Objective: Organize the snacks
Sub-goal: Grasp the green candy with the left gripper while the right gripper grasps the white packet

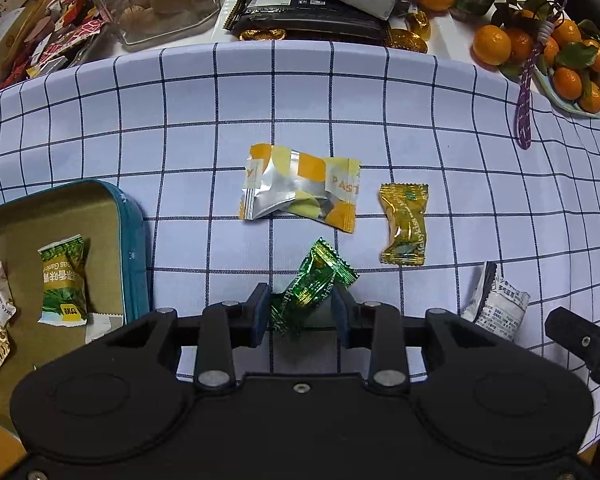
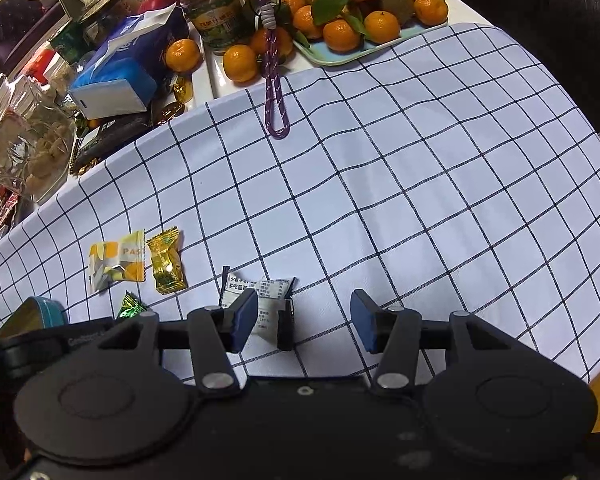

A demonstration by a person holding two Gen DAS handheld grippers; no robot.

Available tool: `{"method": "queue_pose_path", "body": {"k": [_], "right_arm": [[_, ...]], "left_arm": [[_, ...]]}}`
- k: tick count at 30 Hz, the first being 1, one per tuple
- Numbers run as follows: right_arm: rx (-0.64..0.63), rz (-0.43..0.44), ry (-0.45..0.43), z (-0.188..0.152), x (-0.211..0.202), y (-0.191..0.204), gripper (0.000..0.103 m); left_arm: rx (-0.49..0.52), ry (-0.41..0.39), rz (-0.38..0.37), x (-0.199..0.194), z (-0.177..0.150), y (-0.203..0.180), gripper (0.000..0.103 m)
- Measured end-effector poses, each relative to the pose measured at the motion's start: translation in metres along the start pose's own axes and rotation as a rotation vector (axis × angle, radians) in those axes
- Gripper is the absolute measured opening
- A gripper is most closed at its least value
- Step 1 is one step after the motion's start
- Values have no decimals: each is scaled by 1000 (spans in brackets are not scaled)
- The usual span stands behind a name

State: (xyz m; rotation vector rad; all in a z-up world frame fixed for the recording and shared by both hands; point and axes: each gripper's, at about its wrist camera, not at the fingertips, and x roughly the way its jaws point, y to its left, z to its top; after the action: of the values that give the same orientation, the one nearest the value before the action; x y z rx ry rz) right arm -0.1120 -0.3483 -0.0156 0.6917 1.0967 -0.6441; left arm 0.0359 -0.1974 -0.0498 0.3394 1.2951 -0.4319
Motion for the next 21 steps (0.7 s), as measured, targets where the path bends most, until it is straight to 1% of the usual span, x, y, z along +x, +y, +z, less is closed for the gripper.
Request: {"method": "queue_pose_path", "body": {"k": [3,12,14,15,16,20,21], "right_arm": [[6,4,0,0,-1,-2,53],[25,19,2,1,-7,-7,53],[28,22,3,1,-7,-7,53],[29,24,5,2,-7,-7,53],[31,26,8,2,-7,-7,53],[54,38,28,3,-5,-8,53],[62,43,35,3,-4,-8,53]], "left_arm": [[5,-13,16,1,0,-4,43],[17,-11,45,7,1,-9,42],[22,-7,54,7,1,-10,38],[23,-1,46,8,0,-10,33],[22,7,26,7,-1,-9,29],[10,58,-72,3,-6,-6,29],[6,68,-87,2,-8,-5,29]]}}
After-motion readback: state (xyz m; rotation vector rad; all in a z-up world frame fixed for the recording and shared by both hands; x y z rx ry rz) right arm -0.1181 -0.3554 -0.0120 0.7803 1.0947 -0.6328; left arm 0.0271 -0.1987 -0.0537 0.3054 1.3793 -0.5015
